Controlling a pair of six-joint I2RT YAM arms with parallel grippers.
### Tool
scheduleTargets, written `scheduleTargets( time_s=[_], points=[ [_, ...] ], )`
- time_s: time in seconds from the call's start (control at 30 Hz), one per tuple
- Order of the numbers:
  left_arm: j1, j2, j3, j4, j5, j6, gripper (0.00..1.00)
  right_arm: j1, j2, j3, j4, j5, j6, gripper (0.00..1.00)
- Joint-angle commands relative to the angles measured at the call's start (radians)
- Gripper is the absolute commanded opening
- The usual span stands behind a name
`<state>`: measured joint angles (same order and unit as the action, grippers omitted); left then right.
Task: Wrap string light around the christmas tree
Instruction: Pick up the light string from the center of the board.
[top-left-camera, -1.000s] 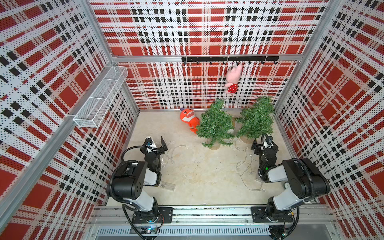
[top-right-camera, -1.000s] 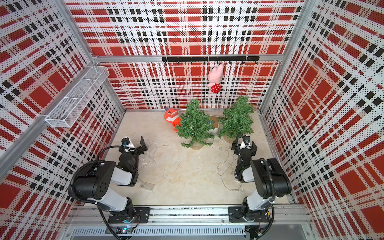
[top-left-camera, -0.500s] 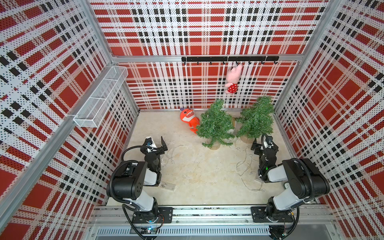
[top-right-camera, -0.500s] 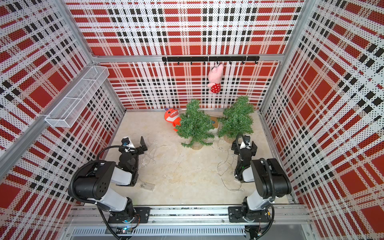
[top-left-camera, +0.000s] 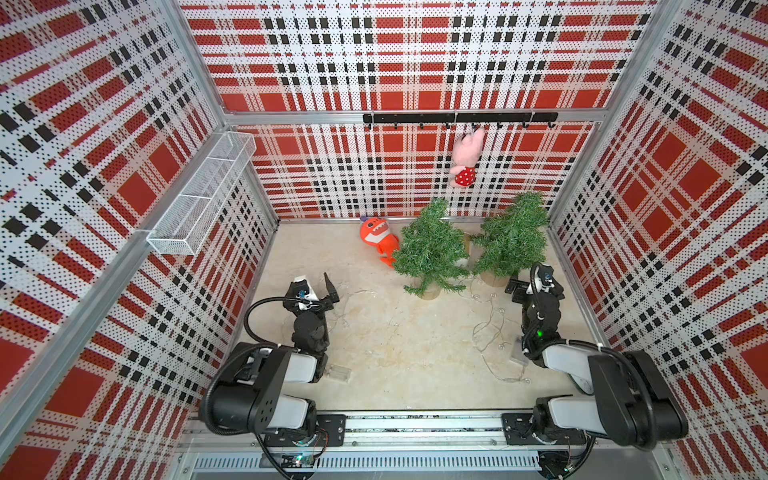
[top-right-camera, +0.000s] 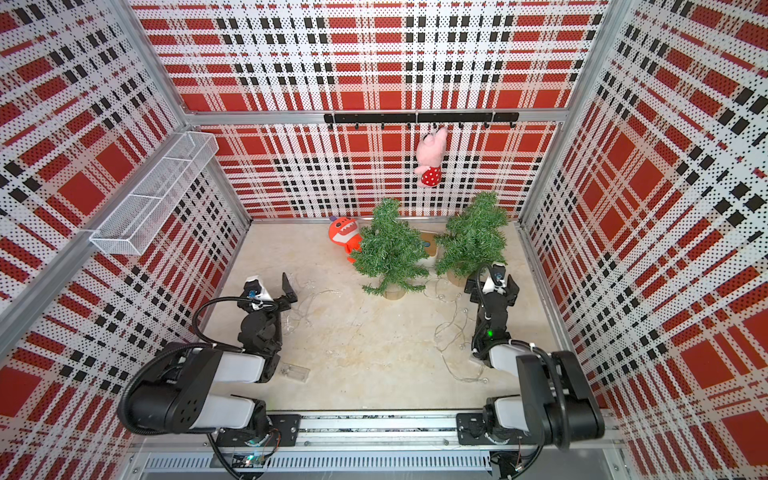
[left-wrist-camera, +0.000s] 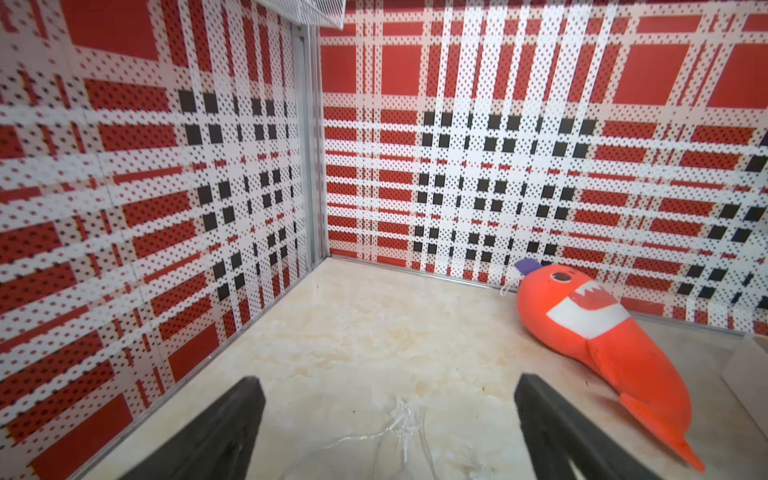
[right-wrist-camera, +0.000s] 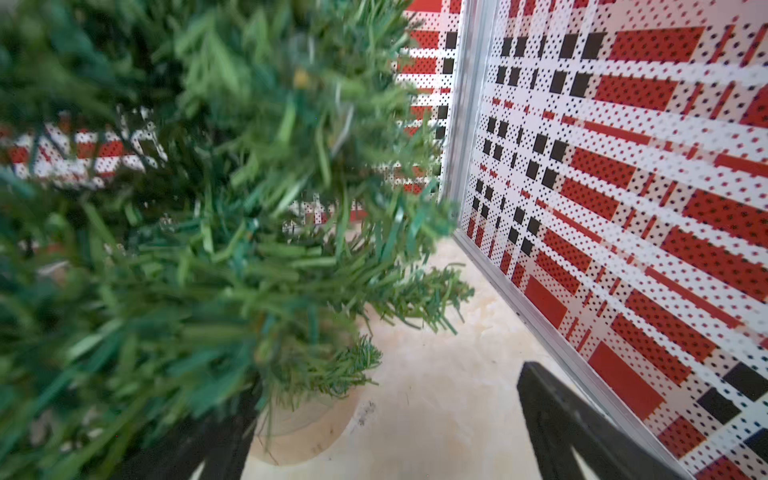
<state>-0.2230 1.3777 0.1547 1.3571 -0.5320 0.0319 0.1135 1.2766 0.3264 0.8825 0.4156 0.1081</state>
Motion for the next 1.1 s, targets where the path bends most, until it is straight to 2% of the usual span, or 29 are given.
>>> scheduleTargets(
  time_s=[0.0,0.1,0.17,0.2,0.27,0.3,0.37,0.43,0.53,0.57,0.7,0.77,0.93,1.07],
  points=[
    [-0.100,-0.049,0.024,-0.074,-0.219,0.066,0.98,0.019,-0.086,0.088,-0.359,0.078,0.109,1.00],
    [-0.173,-0.070,0.065,-0.130,-0.366,0.106,0.98,0.044,-0.132,0.217,-0.680,0.122,0.237,1.00],
    [-0.212,-0.088,0.114,-0.208,-0.444,0.085,0.98,0.041,-0.157,0.301,-0.850,0.050,0.387,1.00],
    [-0.224,-0.097,0.136,-0.249,-0.463,0.060,0.98,0.039,-0.169,0.322,-0.914,0.003,0.475,1.00],
    [-0.247,-0.125,0.210,-0.433,-0.485,-0.018,0.98,0.028,-0.214,0.280,-0.849,-0.235,0.497,1.00],
    [-0.255,-0.142,0.251,-0.539,-0.483,-0.081,0.98,0.028,-0.234,0.255,-0.809,-0.314,0.496,1.00],
    [-0.243,-0.176,0.345,-0.801,-0.405,-0.260,0.98,0.038,-0.250,0.259,-0.841,-0.372,0.547,1.00],
    [-0.205,-0.205,0.400,-0.960,-0.243,-0.351,0.98,0.058,-0.254,0.283,-0.892,-0.387,0.555,0.99],
    [-0.099,-0.253,0.404,-1.026,0.086,-0.448,0.99,0.109,-0.254,0.330,-0.961,-0.397,0.542,0.98],
    [-0.072,-0.268,0.400,-1.043,0.137,-0.481,0.98,0.136,-0.253,0.352,-1.000,-0.383,0.539,0.98],
    [-0.033,-0.283,0.423,-1.217,0.198,-0.546,0.95,0.275,-0.302,0.375,-1.076,-0.233,0.556,0.94],
    [0.020,-0.287,0.425,-1.295,0.215,-0.572,0.96,0.327,-0.340,0.368,-1.085,-0.177,0.563,0.94],
    [0.166,-0.272,0.364,-1.298,0.408,-0.621,0.94,0.342,-0.355,0.381,-1.098,-0.274,0.534,0.93],
    [0.180,-0.203,0.390,-1.285,0.424,-0.607,0.86,0.412,-0.368,0.366,-1.100,-0.289,0.519,0.93]
  ],
)
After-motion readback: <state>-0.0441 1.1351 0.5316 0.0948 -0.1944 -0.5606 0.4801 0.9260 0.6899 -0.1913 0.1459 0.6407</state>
